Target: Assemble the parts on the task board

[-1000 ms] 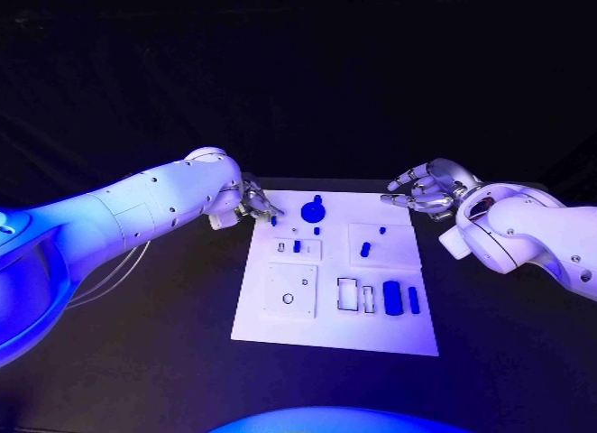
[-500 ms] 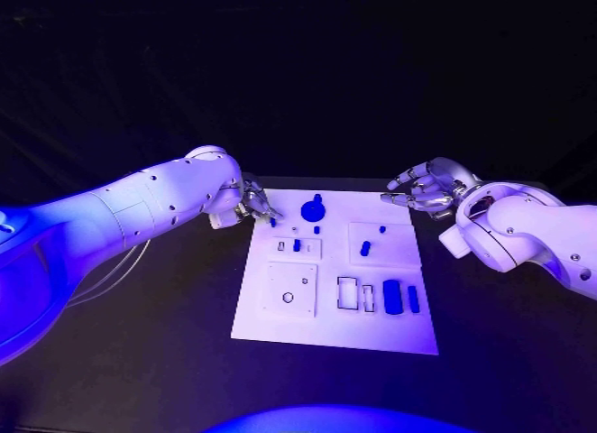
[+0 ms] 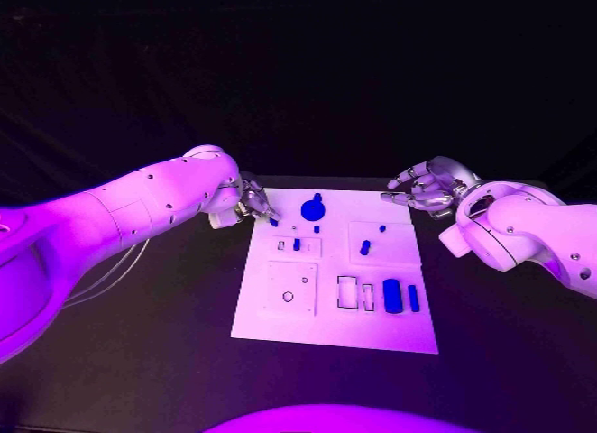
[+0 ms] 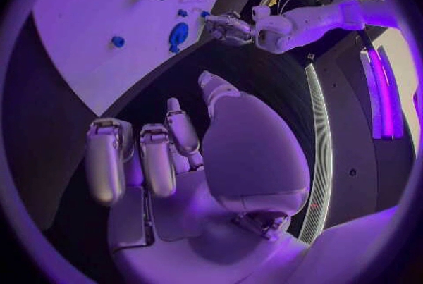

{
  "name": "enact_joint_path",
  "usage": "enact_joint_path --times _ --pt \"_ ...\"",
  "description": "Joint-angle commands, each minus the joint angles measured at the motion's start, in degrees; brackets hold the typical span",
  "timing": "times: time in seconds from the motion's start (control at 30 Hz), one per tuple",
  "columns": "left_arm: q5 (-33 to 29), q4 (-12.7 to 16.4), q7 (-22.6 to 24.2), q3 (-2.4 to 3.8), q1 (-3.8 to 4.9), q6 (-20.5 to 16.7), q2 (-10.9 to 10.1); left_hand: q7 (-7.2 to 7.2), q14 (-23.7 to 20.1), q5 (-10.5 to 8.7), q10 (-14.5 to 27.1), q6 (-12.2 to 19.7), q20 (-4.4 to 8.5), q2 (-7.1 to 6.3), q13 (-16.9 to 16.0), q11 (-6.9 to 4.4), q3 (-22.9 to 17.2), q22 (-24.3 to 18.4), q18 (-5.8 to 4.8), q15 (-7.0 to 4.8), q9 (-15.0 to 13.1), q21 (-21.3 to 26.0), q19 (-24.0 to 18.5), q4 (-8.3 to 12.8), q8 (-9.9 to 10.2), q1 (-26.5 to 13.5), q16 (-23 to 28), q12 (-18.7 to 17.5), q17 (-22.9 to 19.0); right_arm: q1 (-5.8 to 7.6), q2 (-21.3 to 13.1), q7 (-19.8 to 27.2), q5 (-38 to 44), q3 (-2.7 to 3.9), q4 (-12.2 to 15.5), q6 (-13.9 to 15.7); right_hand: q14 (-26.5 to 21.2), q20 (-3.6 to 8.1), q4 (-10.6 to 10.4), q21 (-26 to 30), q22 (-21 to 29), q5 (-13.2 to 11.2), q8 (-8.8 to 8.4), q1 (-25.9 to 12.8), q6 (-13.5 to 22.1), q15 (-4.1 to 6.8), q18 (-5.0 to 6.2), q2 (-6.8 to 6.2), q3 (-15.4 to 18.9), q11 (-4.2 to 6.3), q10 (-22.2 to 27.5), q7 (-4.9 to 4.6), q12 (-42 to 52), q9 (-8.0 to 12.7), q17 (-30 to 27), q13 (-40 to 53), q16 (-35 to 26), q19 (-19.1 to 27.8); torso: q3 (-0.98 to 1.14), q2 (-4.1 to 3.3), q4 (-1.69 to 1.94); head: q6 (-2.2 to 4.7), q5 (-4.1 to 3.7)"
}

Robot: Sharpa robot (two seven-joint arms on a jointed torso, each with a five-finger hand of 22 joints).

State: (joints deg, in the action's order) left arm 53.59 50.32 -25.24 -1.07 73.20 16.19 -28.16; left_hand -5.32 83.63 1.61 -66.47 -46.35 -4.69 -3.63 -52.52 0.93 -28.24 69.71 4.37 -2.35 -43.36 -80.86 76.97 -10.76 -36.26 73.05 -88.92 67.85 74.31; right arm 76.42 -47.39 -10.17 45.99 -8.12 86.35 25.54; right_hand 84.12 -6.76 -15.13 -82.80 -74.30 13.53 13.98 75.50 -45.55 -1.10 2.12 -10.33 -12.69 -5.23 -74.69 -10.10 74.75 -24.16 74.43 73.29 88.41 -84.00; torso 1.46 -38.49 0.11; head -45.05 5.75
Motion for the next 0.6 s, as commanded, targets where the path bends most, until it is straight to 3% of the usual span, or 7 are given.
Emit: enact_joint_path --times 0.03,0.27,0.6 --pt "-0.9 1.1 0.1 0.01 -0.01 -0.5 -0.7 0.66 5.4 1.29 -0.9 0.0 0.83 -0.73 0.2 -0.32 -11.9 1.2 0.00 -0.20 -3.2 0.4 0.2 3.4 -4.5 0.3 0.0 0.4 13.6 -0.04 0.0 0.1 0.1 0.01 0.0 -0.1 4.5 0.30 -1.1 0.8 -10.5 0.3 1.23 0.9 0.4 0.45 -0.18 0.24 0.0 0.13 1.3 0.14 -0.7 -0.1 10.5 -0.2 -1.0 -2.5 0.03 0.08 0.00 -0.08 0.03" --pt "-3.0 4.9 0.7 0.02 0.00 -1.8 -3.2 0.57 5.6 1.42 -1.6 0.0 0.81 -2.21 -0.1 -0.31 -17.4 1.9 -0.14 -0.19 -3.7 0.0 0.7 6.3 -5.4 -1.9 -0.2 0.7 14.1 -0.04 -0.1 0.1 0.1 0.01 0.0 -0.1 4.5 0.30 -1.1 0.8 -10.5 0.3 1.27 0.9 0.4 0.45 -0.17 0.26 0.0 0.13 1.3 0.14 -0.7 -0.1 10.5 -0.3 -1.0 -2.5 0.00 0.11 0.16 -0.09 0.01" --pt "-5.7 13.3 1.0 0.04 0.01 -7.0 -8.1 0.93 6.2 2.49 -3.8 -1.1 1.07 -3.51 -1.6 -0.69 -20.8 4.1 -0.58 -0.53 -3.8 -1.1 2.2 8.4 -6.1 -4.2 -0.9 1.8 15.3 -0.04 -0.4 0.1 0.0 0.01 0.2 0.0 4.5 0.30 -1.1 0.8 -10.5 0.3 1.27 0.9 0.4 0.45 -0.17 0.26 0.0 0.13 1.3 0.14 -0.7 -0.1 10.5 -0.3 -1.0 -2.5 0.06 0.19 0.21 -0.05 0.29"
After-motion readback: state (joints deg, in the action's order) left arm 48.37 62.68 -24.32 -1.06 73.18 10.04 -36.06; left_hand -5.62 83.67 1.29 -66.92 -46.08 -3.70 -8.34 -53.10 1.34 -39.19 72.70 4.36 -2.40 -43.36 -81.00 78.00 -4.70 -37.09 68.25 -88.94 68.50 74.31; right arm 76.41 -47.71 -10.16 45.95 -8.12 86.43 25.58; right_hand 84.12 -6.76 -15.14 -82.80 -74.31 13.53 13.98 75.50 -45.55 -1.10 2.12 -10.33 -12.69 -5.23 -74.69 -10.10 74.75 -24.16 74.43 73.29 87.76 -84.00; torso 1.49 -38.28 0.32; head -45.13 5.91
